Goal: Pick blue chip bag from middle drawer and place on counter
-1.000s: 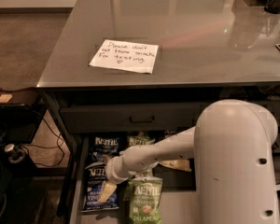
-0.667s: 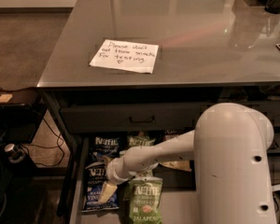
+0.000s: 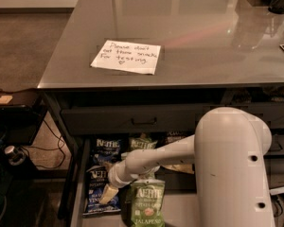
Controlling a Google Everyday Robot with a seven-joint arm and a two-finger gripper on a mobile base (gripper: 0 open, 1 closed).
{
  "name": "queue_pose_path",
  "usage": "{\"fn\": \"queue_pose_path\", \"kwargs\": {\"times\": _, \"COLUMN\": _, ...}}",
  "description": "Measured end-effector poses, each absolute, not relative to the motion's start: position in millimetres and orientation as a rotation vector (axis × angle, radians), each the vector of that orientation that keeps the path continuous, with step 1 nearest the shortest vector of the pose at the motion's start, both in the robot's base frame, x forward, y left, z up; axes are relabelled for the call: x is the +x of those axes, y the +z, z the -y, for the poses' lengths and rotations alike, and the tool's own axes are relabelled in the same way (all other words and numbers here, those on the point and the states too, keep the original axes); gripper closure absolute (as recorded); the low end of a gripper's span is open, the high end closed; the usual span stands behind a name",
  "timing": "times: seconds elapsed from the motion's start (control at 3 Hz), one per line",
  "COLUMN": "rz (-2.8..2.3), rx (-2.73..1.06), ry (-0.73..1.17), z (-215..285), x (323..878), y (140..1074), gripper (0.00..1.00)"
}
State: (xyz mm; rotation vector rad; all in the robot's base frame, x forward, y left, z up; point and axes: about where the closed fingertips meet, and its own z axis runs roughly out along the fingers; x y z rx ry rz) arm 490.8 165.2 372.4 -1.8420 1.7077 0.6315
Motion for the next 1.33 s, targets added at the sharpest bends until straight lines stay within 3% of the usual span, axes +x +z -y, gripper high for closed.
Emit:
{"fn": "queue_pose_path", "kwargs": {"times": 1.0, "rz": -1.712, "rx": -1.821, "ry": 0.616, "z": -161, "x": 473, "y": 415, "gripper": 0.89}}
{"fn": "queue_pose_path", "kwargs": {"times": 1.33, "rz": -1.68, "rx": -1.777, "ry": 0.66, "z": -152, "x": 467, "y": 439, "gripper": 1.0}}
